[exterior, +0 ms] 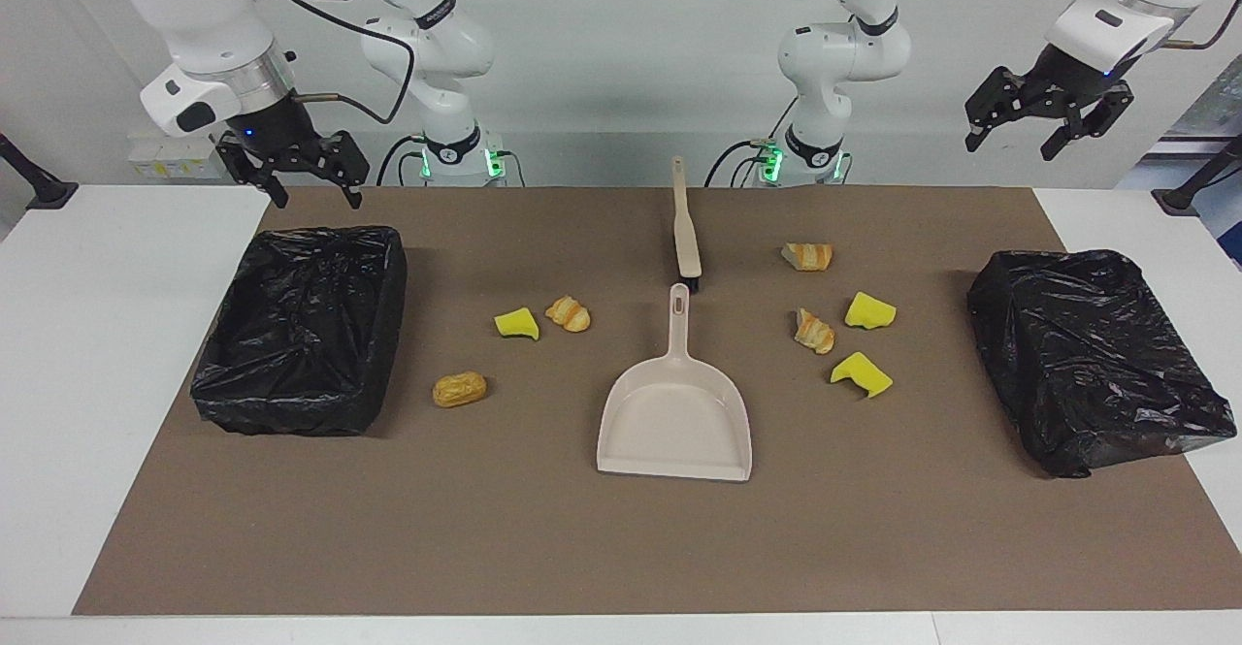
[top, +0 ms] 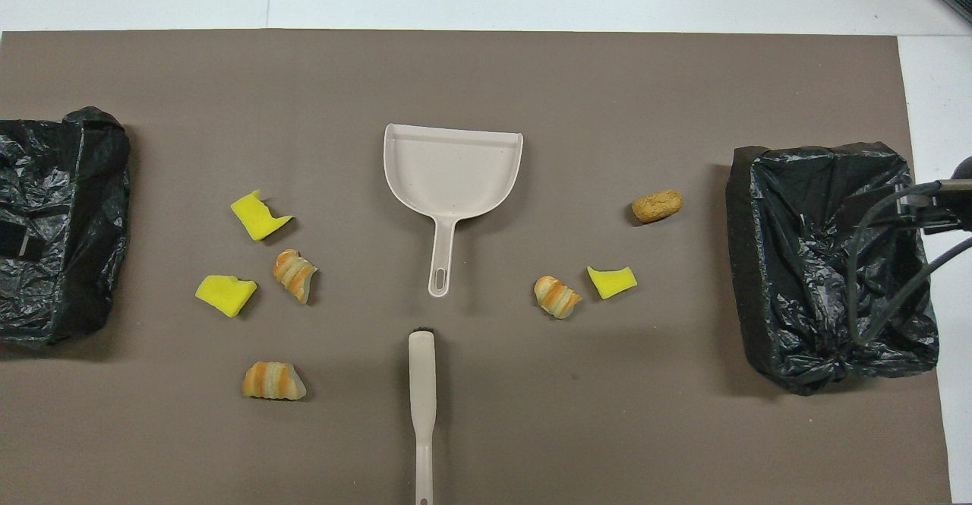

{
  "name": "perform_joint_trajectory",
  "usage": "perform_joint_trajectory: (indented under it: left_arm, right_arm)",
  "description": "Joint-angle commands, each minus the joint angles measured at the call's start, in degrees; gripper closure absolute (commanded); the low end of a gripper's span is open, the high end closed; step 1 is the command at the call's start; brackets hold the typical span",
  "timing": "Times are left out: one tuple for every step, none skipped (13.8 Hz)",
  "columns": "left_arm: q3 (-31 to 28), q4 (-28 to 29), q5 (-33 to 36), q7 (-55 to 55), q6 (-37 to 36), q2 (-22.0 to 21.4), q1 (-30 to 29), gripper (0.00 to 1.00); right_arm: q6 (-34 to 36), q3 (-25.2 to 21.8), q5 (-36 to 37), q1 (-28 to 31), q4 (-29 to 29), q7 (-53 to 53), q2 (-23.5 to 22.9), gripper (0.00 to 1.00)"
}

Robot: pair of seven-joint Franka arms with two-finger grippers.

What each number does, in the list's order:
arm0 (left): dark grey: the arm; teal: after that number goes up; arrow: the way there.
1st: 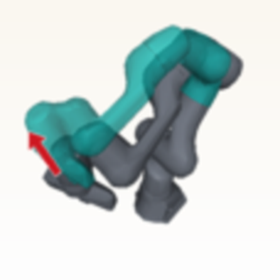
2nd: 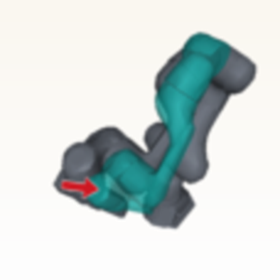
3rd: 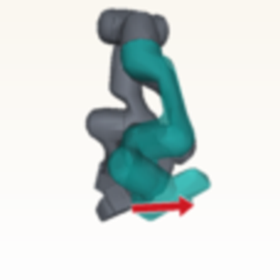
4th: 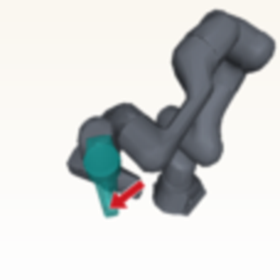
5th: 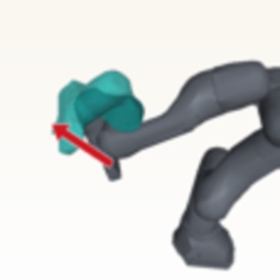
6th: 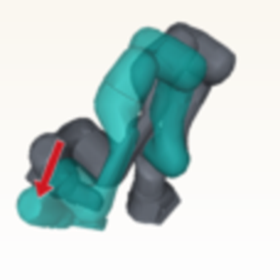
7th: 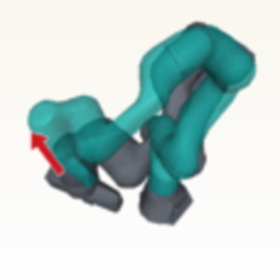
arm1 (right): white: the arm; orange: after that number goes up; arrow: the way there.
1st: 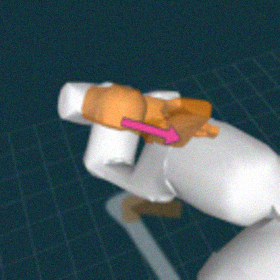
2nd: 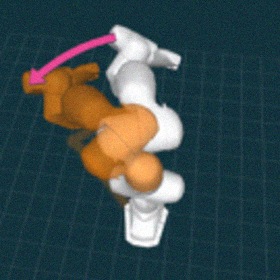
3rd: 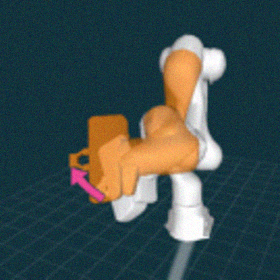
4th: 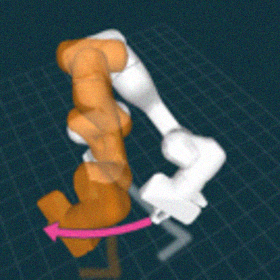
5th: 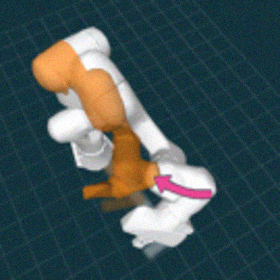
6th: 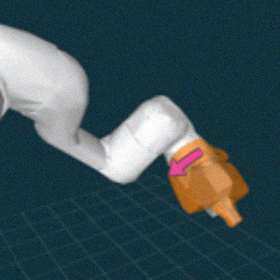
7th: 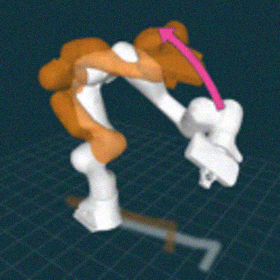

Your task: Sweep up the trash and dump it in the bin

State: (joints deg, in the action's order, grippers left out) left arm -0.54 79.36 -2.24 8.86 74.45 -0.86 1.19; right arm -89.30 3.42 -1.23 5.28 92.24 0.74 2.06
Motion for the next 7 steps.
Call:
perform_joint_trajectory:
  left_arm:
    - [-0.52,0.18,0.30,0.36,-0.09,-0.54,0.48,0.00]
    - [-0.52,0.18,0.30,0.36,-0.09,-0.54,0.48,0.00]
    - [-0.43,0.09,0.30,0.36,-0.09,-0.54,0.48,0.00]
    - [-0.43,0.09,0.30,0.28,0.52,-0.45,0.65,0.00]
    - [-0.43,0.09,0.30,0.36,0.52,-0.45,0.92,0.00]
    - [-0.43,0.09,0.30,0.36,0.52,-0.45,1.01,0.00]
    - [-0.43,0.18,0.30,0.19,0.44,-0.45,1.01,0.00]
  right_arm:
    - [-0.26,0.28,-0.43,0.52,-0.57,0.84,-0.39,0.00]
    - [-0.18,0.28,-0.09,0.43,-0.57,0.67,-0.39,0.00]
    - [-0.17,0.28,-0.17,0.26,-0.31,0.67,-0.13,0.00]
    - [-0.26,0.28,-0.17,0.34,-0.22,0.67,-0.13,0.00]
    - [-0.18,0.28,-0.26,0.34,-0.22,0.67,-0.13,0.00]
    - [-0.17,0.28,-0.17,0.25,-0.22,0.76,-0.04,0.00]
    - [-0.26,0.28,-0.17,0.34,-0.22,0.32,-0.12,0.00]
